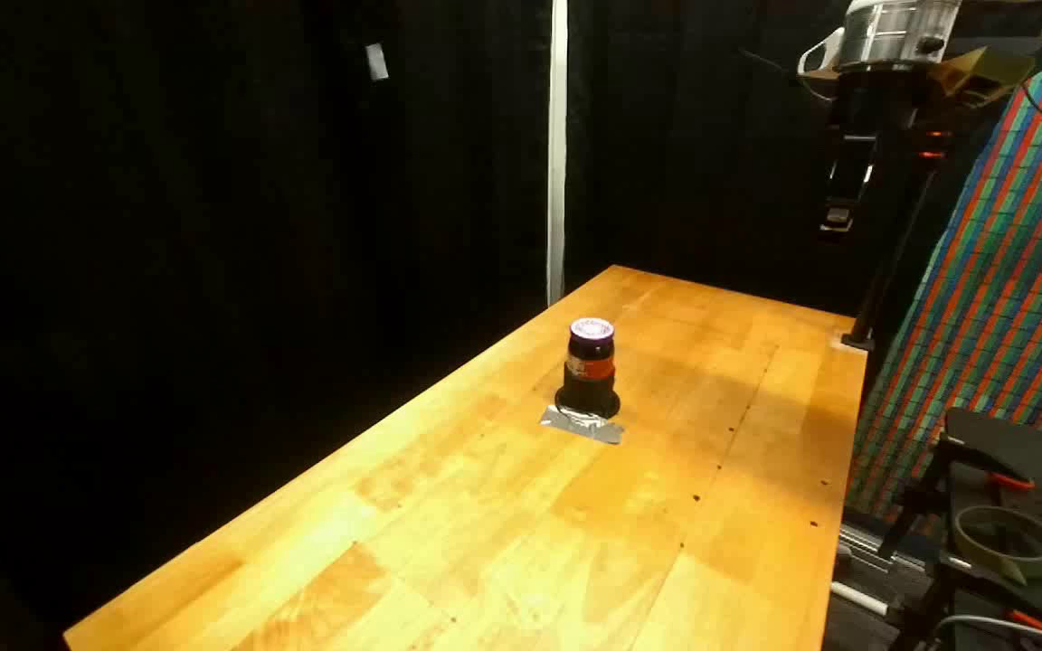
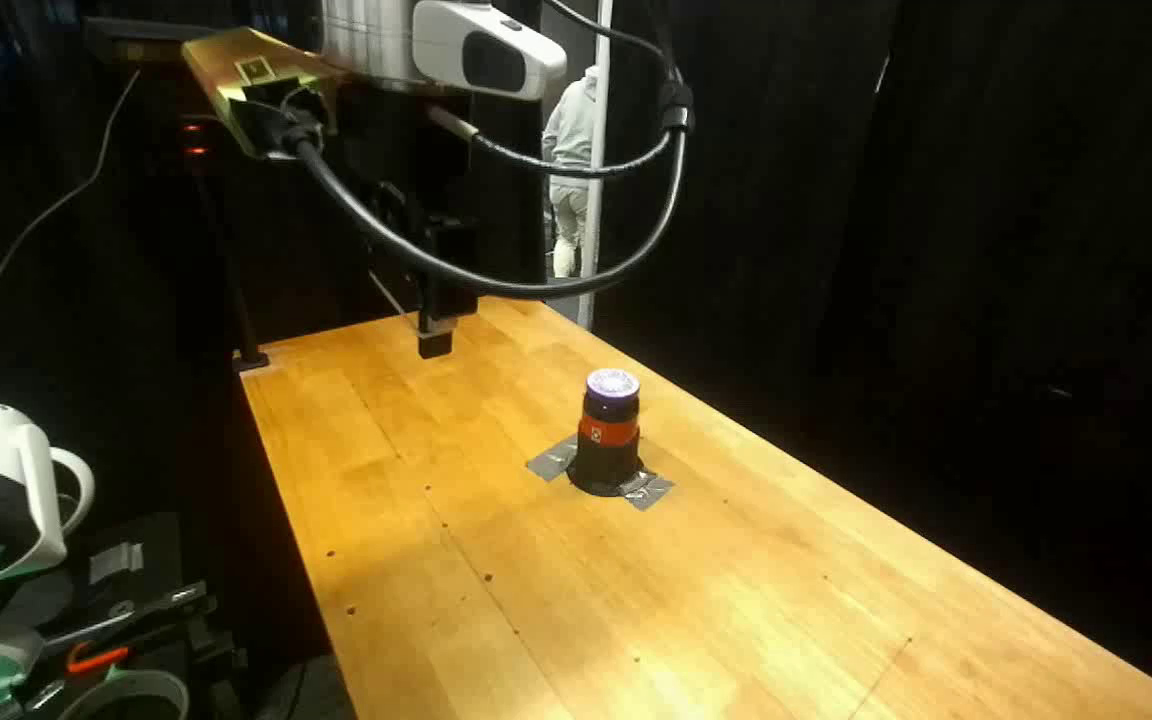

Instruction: Put the elastic around the bottle

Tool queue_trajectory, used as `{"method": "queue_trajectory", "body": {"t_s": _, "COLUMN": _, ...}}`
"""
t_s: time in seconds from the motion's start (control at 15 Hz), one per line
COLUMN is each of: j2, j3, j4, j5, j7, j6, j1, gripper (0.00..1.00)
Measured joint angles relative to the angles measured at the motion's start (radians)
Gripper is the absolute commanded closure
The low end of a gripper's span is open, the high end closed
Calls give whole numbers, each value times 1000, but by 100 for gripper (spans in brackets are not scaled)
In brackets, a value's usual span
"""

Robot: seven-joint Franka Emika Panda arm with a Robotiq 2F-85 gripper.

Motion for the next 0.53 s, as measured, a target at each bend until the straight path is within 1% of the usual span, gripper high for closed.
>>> {"method": "queue_trajectory", "body": {"t_s": 0.53, "j2": -3, "j3": 0, "j4": 11, "j5": 0, "j7": 0, "j6": 0, "j1": 0, "gripper": 0}}
